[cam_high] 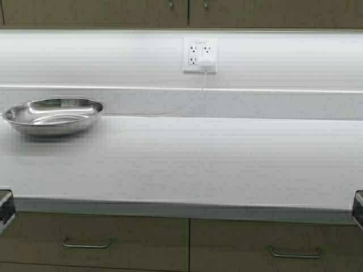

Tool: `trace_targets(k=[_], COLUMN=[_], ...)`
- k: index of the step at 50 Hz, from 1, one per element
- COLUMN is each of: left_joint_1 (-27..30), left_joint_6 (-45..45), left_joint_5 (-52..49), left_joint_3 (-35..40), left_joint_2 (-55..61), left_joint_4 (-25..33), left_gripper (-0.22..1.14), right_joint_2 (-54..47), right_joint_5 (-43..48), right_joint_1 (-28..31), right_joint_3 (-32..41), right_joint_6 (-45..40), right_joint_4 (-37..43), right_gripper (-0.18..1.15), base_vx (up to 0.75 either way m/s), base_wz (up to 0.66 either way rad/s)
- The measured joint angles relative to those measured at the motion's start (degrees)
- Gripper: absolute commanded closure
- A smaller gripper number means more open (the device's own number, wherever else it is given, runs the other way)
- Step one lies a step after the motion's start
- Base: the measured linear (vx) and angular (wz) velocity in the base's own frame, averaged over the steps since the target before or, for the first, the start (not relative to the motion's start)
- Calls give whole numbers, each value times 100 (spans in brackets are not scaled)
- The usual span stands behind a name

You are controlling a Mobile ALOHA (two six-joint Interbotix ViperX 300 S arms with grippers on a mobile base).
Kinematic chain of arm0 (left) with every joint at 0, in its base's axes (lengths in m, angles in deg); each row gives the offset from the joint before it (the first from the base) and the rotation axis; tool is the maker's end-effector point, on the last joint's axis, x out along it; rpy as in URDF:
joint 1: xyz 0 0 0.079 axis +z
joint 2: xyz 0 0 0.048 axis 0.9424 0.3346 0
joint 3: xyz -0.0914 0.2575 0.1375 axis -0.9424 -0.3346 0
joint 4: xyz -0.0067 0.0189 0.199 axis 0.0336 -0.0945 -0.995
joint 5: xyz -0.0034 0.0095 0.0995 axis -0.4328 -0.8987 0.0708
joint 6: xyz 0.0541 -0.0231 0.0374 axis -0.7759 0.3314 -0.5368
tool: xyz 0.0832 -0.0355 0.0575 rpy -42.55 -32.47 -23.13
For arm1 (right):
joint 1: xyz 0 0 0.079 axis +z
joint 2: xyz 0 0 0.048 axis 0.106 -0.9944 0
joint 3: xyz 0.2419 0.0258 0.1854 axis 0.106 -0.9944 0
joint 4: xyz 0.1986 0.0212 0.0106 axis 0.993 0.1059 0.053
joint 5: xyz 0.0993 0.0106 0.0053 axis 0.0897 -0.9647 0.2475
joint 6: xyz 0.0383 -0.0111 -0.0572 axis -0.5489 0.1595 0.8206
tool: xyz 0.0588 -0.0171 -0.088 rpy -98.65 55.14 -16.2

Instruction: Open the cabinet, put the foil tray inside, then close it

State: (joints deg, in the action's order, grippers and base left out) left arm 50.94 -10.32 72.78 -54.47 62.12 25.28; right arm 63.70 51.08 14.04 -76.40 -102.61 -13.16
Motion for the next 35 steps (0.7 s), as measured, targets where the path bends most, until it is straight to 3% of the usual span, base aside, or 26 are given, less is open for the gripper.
trace_targets(k=[35], left_joint_1=[0], left_joint_6=[-9], left_joint_5=[-35], left_joint_3=[-105], left_joint_2=[-132], left_joint_4=[9], left_gripper=[87], right_joint_2=[176], right_joint_5=[0], right_joint_1=[0], right_joint_3=[0], right_joint_6=[0], right_joint_4=[-123], right_gripper=[90], base_vx=[0], base_wz=[0])
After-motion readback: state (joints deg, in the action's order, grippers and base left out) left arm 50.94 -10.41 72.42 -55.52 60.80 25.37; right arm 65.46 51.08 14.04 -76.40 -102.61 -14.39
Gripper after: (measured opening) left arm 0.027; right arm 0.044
